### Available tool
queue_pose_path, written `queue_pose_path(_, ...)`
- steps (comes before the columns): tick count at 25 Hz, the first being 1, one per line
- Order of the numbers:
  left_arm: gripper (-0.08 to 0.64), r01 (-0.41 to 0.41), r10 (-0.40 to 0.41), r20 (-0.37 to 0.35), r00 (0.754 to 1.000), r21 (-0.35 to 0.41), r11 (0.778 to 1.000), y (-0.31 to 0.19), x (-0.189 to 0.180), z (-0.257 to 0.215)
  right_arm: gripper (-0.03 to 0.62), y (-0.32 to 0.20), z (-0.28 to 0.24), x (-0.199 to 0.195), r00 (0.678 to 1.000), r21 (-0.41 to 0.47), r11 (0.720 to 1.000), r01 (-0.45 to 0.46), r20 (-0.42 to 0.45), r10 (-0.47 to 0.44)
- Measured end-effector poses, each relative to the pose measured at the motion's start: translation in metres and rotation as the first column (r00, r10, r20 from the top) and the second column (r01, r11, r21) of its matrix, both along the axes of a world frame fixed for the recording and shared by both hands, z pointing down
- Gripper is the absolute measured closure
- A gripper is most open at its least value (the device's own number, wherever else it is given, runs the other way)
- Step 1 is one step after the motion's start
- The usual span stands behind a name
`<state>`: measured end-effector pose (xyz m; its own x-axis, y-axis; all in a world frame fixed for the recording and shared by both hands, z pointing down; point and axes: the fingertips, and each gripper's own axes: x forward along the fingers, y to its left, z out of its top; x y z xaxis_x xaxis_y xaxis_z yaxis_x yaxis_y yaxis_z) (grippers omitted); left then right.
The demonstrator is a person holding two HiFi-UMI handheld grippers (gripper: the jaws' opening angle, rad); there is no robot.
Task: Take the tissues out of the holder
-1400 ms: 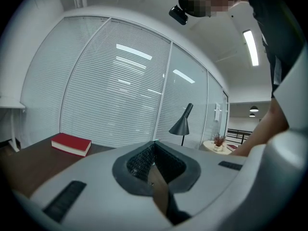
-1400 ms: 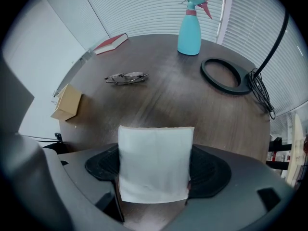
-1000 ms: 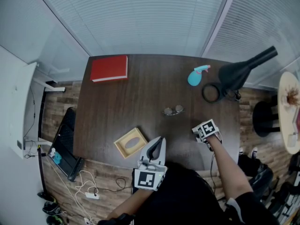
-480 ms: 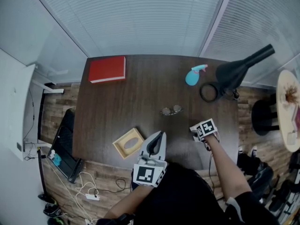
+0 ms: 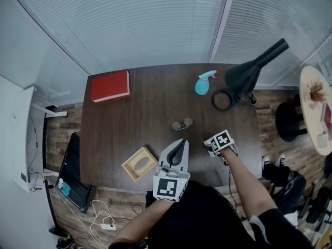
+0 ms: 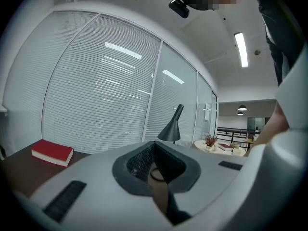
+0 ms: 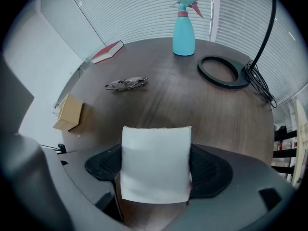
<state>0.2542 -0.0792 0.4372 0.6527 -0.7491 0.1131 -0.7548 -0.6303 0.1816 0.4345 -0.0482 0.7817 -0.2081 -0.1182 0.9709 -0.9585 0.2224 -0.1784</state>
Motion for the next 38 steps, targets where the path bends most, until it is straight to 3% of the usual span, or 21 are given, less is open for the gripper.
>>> queue_pose_path(13, 0.561, -0.052, 0.053, -0.018, 0.998, 0.047, 0.998, -0.003, 0.042, -0.012, 0.184, 0.003, 0.000, -0.006, 0.999, 0.017, 0.999, -0.027, 0.025, 0.026)
queue_pose_path(21, 0.561, -0.051, 0.052, -0.043, 0.998, 0.018, 0.999, -0.002, 0.034, -0.011, 0.184, 0.006, -0.002, -0.009, 0.998, 0.020, 0.998, -0.058, 0.026, 0.058)
queue_pose_path(30, 0.561, -0.041, 0.043, -0.044, 0.998, 0.058, 0.997, 0.001, 0.024, -0.020, 0.184, 0.004, -0.009, -0.021, 0.999, 0.006, 0.999, -0.045, 0.026, 0.045)
queue_pose_path(38, 0.561, -0.077, 0.079, -0.038, 0.996, 0.049, 0.996, 0.009, 0.032, -0.018, 0.184, -0.003, -0.015, -0.022, 0.998, 0.071, 0.996, -0.056, 0.042, 0.053)
